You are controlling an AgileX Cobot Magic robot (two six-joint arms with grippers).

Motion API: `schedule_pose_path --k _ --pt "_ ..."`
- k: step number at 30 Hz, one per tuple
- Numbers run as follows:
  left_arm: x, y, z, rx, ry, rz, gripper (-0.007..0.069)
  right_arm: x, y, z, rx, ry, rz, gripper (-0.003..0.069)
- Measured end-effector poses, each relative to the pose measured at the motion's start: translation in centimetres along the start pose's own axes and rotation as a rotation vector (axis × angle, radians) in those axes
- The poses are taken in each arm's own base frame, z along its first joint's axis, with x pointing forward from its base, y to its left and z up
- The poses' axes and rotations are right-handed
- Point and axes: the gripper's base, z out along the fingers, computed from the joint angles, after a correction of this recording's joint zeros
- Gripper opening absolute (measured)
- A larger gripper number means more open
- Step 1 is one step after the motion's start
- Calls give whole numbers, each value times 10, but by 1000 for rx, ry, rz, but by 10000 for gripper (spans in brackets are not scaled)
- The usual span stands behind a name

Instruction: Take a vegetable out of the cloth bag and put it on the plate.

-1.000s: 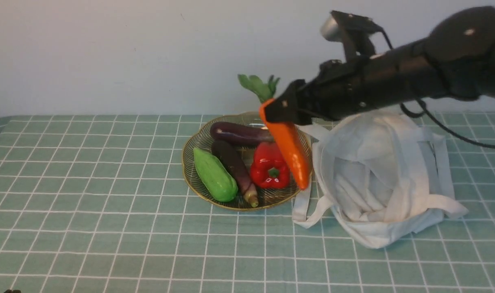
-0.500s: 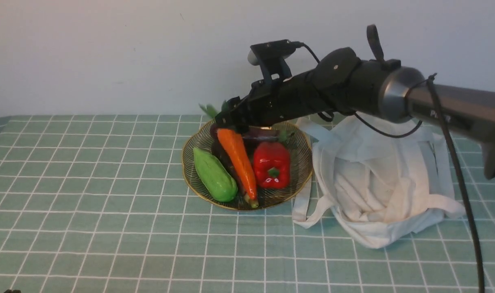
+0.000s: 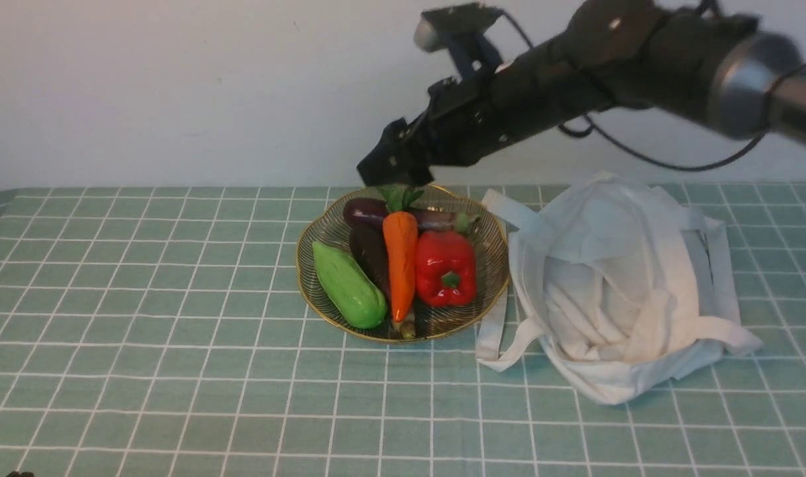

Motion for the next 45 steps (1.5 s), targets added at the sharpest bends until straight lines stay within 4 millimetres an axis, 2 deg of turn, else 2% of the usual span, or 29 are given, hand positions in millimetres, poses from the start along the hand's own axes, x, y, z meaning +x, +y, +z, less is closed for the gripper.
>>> schedule_pose_path --k 1,2,4,6,7,10,11,14,15,17,20,21,26,29,32,38,45 --pt "0 0 0 0 0 0 -5 -4 4 -23 15 13 -4 407" --pt "0 0 0 0 0 0 -5 -6 4 -30 27 11 -12 391" --pt "0 0 0 0 0 0 -5 -10 13 -80 79 47 -10 271" --pt "0 0 0 0 0 0 -5 -11 16 -98 107 60 -8 221" --pt "0 0 0 0 0 0 -5 -10 21 -126 157 81 -3 142" --pt "0 0 0 0 0 0 -5 -7 28 -170 261 83 6 24" --pt "0 0 0 0 0 0 -5 -5 32 -187 304 68 12 8" --pt "0 0 0 0 0 0 -5 6 42 -221 374 37 23 -11" --pt "0 0 0 0 0 0 -5 7 45 -227 382 29 21 -12" --pt "0 0 0 0 0 0 -5 22 57 -249 412 6 41 -14" --pt "0 0 0 0 0 0 -5 48 76 -269 446 -36 63 -14" --pt "0 0 0 0 0 0 -5 63 86 -275 459 -59 64 -15" --pt "0 0 0 0 0 0 -5 119 112 -280 502 -172 58 -15" --pt "0 0 0 0 0 0 -5 160 122 -273 527 -283 66 -15" --pt "0 0 0 0 0 0 -5 194 123 -261 568 -426 91 -15" --pt "0 0 0 0 0 0 -5 222 120 -256 638 -614 108 -15" --pt "0 0 0 0 0 0 -5 226 121 -258 655 -660 103 -15"
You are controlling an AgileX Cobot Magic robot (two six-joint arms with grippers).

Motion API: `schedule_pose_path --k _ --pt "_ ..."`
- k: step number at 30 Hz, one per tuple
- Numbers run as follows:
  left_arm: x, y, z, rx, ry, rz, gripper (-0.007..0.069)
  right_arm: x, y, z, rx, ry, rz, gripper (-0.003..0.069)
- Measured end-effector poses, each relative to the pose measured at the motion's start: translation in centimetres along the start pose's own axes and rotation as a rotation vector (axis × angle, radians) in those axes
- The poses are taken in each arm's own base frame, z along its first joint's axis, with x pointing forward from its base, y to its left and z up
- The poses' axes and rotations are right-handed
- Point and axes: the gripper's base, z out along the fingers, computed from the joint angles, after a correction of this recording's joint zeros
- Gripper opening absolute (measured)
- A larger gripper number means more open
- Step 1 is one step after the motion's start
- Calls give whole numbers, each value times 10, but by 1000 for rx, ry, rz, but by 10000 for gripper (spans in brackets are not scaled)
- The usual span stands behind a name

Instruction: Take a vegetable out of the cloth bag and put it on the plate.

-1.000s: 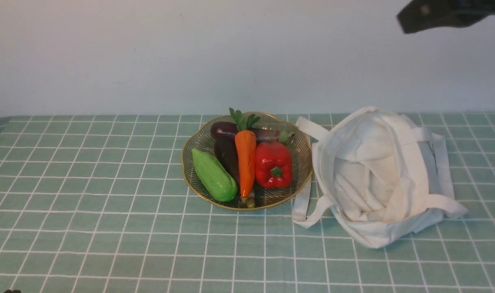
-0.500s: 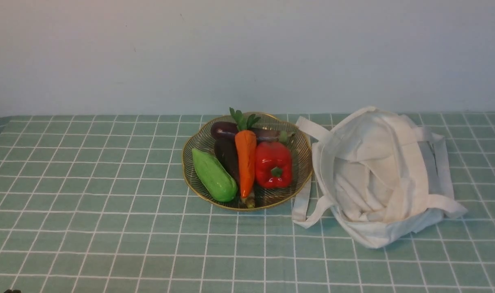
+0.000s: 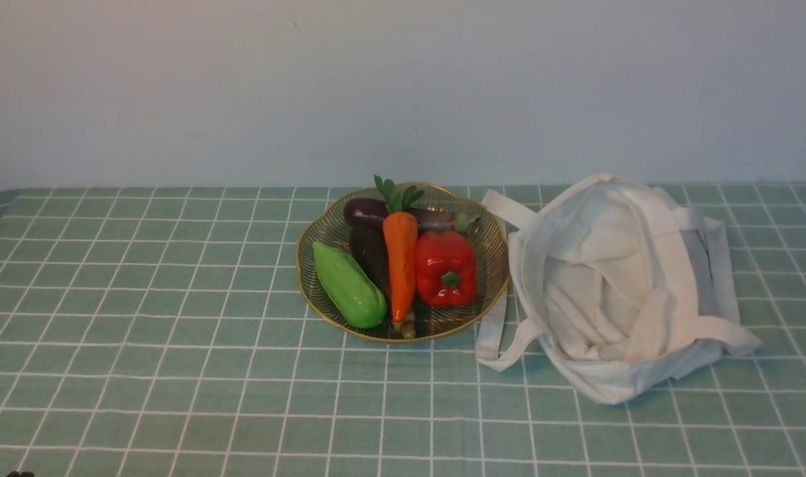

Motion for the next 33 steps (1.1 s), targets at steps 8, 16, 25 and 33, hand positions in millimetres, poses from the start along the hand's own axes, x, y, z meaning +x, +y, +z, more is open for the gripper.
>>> schedule_pose_path --k 8,16,25,33 --pt "0 0 0 0 0 0 -5 1 0 0 -3 8 0 -15" --pt "0 0 0 0 0 0 -5 1 0 0 -3 8 0 -15" --pt "0 0 0 0 0 0 -5 6 0 -2 4 7 3 -15" --pt "0 0 0 0 0 0 -5 69 -11 -17 112 21 56 -15"
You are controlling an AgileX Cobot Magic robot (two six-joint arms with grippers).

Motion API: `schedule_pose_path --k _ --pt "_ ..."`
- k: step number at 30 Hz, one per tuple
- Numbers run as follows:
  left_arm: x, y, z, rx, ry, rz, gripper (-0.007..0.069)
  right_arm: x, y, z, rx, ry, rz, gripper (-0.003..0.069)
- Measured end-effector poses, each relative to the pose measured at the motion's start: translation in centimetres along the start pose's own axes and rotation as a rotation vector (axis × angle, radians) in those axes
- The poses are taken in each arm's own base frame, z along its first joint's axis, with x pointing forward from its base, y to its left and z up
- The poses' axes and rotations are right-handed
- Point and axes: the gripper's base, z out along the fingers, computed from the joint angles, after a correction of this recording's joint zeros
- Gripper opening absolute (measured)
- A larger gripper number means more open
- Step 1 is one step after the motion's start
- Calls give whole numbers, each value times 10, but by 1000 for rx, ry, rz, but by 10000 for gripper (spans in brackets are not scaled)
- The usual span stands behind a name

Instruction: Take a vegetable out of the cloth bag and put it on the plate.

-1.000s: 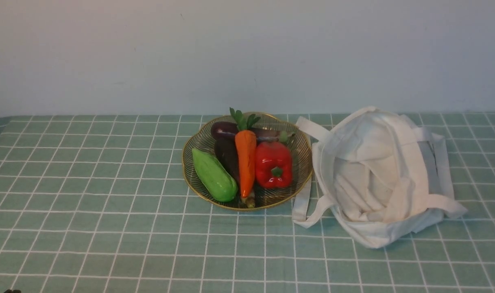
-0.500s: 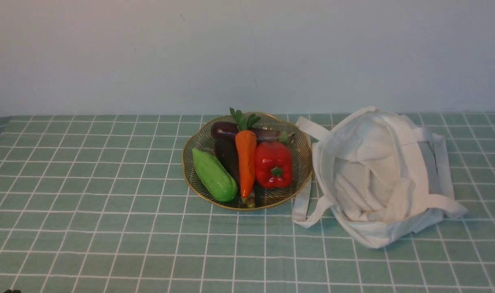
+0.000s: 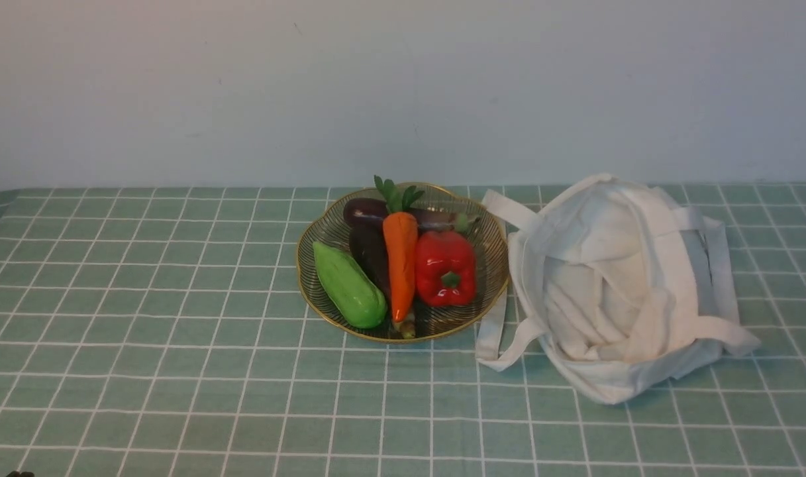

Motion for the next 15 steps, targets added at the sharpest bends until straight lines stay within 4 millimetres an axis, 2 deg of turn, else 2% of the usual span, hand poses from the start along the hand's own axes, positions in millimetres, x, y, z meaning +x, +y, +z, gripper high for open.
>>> schedule_pose_path --k 1,3,5,6,15 --pt "0 0 0 0 0 0 -5 2 0 0 0 4 7 -15" --pt "0 0 0 0 0 0 -5 30 -7 -1 59 44 -3 -15" --pt "0 0 0 0 0 0 -5 40 -10 -1 79 53 -2 -15" --pt "0 0 0 0 0 0 -5 51 -12 -3 103 53 11 -15" --pt "0 0 0 0 0 0 -5 79 -17 -3 136 83 14 -15"
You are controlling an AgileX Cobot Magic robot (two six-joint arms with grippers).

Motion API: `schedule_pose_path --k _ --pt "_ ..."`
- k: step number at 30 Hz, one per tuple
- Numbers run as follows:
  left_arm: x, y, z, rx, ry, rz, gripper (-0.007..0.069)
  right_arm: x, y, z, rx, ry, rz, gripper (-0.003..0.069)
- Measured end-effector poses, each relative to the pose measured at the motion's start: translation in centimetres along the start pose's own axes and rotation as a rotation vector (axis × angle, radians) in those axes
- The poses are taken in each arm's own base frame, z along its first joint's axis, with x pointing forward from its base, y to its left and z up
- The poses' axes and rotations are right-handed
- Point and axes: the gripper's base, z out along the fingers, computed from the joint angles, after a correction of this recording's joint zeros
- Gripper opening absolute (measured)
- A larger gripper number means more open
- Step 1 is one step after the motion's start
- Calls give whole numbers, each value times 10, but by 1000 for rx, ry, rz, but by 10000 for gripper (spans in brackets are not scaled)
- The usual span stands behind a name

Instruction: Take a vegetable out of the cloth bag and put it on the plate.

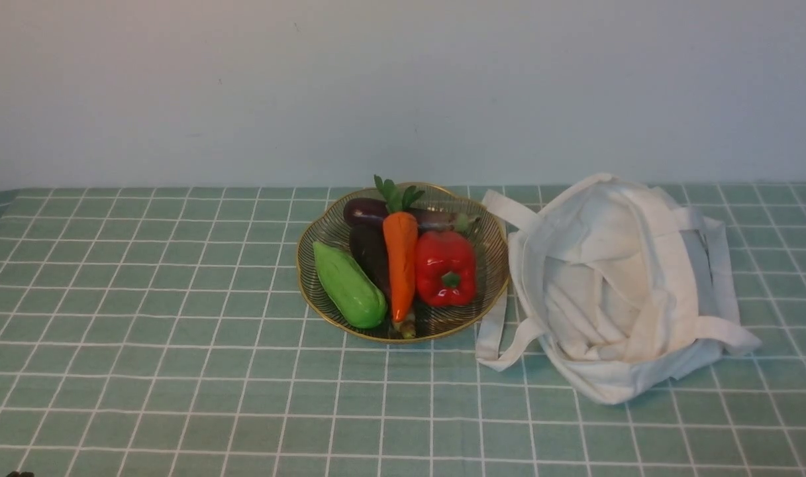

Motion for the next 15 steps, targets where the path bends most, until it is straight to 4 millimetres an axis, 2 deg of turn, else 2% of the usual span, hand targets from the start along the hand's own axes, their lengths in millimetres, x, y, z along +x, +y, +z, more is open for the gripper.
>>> schedule_pose_path --k 15 --pt "0 0 0 0 0 0 -5 0 0 0 2 2 -75 -15"
